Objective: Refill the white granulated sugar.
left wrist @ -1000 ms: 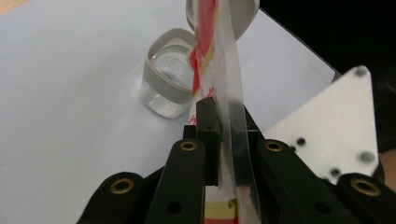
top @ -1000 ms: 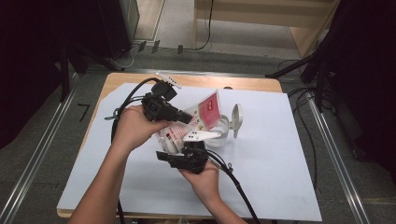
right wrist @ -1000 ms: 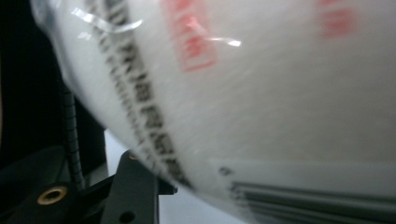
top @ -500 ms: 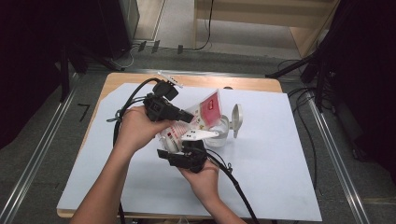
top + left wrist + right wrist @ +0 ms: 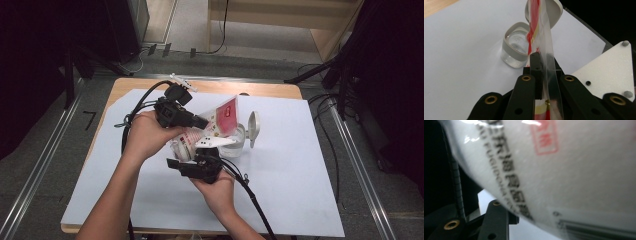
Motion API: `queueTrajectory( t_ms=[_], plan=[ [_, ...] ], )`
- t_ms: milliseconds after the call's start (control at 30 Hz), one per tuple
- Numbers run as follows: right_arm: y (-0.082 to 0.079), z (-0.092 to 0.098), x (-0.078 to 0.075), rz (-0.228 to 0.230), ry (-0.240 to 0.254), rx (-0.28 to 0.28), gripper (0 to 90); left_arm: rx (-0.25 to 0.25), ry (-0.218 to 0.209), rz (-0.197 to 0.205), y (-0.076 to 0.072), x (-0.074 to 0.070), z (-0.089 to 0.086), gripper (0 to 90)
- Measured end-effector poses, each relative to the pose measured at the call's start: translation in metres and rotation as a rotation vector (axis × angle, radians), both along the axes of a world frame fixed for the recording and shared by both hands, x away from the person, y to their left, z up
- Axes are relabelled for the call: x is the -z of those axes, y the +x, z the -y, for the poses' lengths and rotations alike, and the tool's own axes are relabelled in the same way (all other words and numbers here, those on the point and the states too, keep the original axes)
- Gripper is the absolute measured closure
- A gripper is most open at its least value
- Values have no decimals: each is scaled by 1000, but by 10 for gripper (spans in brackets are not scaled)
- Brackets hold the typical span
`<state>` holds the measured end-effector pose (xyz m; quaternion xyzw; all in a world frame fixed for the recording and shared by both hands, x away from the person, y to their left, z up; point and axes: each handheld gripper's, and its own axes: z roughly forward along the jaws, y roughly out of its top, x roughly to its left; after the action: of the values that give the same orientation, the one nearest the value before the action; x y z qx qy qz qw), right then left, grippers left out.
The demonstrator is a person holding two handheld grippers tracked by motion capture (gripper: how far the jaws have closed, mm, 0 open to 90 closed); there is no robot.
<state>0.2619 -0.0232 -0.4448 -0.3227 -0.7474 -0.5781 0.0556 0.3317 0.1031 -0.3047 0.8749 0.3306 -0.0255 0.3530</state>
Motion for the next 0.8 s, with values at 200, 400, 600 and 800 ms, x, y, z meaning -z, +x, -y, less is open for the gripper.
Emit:
queueTrajectory(
  t_ms=[200, 400, 600, 800],
  plan=[
    [3, 1, -3, 22, -8, 5, 588, -19, -9, -1, 0, -2, 1, 880],
    [6, 2, 0, -37, 53, -17, 615, 1, -4, 5, 2, -2, 3, 833],
    [8, 6, -1, -51, 88, -26, 614, 19, 9, -14, 7, -6, 7, 807],
    [10, 9, -5, -64, 106, -37, 590, 16, 18, -34, 13, -9, 14, 809]
  ],
)
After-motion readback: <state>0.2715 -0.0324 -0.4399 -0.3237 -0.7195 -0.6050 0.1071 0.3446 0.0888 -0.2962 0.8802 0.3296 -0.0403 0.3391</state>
